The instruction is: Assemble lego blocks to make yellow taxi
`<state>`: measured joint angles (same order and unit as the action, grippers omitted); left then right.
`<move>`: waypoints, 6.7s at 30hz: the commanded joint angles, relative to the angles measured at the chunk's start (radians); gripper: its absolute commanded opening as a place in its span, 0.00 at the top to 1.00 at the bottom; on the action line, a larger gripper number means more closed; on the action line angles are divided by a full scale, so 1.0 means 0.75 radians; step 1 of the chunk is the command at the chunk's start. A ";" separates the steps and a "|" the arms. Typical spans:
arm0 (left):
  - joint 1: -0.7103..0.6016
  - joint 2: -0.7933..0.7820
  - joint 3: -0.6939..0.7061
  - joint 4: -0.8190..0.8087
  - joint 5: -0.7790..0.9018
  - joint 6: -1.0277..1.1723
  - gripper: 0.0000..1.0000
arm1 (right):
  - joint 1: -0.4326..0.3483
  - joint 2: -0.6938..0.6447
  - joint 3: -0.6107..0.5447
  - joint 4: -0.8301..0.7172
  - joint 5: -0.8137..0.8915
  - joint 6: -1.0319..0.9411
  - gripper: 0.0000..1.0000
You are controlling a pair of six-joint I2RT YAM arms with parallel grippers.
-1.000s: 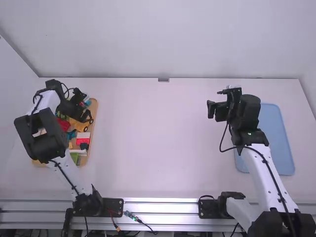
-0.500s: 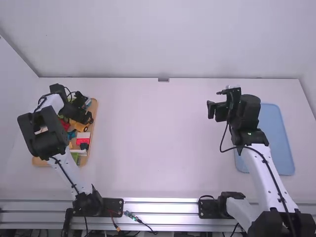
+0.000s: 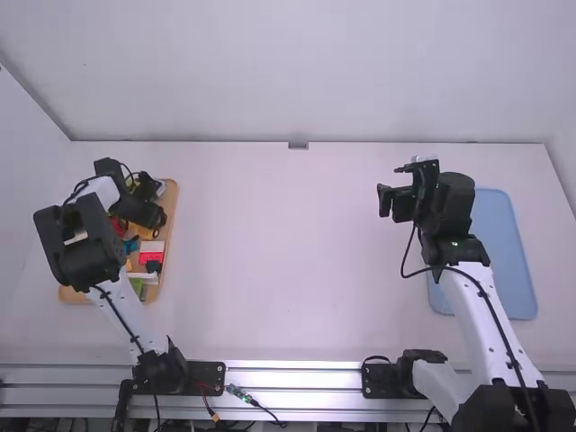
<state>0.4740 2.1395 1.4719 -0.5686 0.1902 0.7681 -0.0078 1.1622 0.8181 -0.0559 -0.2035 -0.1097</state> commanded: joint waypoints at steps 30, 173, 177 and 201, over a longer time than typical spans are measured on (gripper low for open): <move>-0.596 -0.292 0.047 -0.111 -0.142 -0.271 0.98 | -0.006 0.012 0.052 0.020 -0.013 0.047 0.01; 0.609 -0.282 -0.446 0.184 -0.005 0.043 0.20 | 0.097 0.012 0.053 0.205 -0.107 -0.040 0.01; 0.614 -0.282 -0.484 0.240 0.032 0.029 0.23 | 0.096 0.012 0.053 0.196 -0.107 -0.073 0.01; 0.616 -0.285 -0.422 0.198 0.040 -0.090 0.89 | 0.060 0.012 0.053 0.165 -0.117 -0.069 0.01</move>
<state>0.9306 1.9228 1.1294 -0.4225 0.2016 0.7380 0.0368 1.1622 0.8188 0.0681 -0.2844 -0.1631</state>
